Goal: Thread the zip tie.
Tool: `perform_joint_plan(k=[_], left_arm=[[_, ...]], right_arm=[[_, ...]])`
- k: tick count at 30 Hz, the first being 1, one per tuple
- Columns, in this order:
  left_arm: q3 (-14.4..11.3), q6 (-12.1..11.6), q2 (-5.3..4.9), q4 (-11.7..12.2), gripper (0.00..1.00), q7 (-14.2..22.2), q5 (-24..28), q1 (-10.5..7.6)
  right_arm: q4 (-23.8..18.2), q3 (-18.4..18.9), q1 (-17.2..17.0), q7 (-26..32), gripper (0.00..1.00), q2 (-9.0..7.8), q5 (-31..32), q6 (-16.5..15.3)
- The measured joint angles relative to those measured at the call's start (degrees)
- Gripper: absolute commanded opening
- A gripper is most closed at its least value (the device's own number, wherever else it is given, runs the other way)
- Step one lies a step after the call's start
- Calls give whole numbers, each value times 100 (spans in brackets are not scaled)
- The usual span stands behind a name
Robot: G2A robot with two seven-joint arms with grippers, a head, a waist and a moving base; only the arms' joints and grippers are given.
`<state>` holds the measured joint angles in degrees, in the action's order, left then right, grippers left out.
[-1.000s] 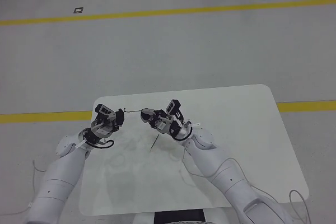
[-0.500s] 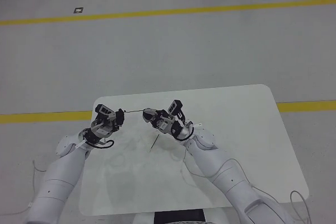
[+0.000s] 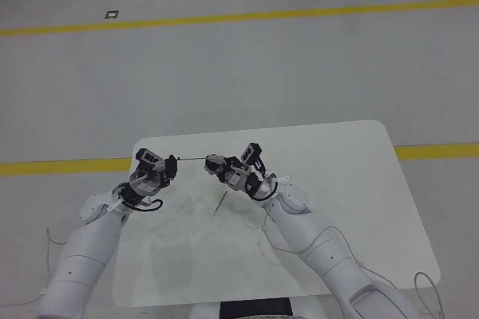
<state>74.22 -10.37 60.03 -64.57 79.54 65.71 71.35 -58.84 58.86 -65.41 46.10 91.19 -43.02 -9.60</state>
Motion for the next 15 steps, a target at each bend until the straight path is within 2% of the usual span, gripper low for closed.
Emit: perform_joint_plan(k=[15], left_arm=[[0,0,0,0,0,0,0,0]], right_arm=[[13,12,-20,-26,0,-23,-27,-34]])
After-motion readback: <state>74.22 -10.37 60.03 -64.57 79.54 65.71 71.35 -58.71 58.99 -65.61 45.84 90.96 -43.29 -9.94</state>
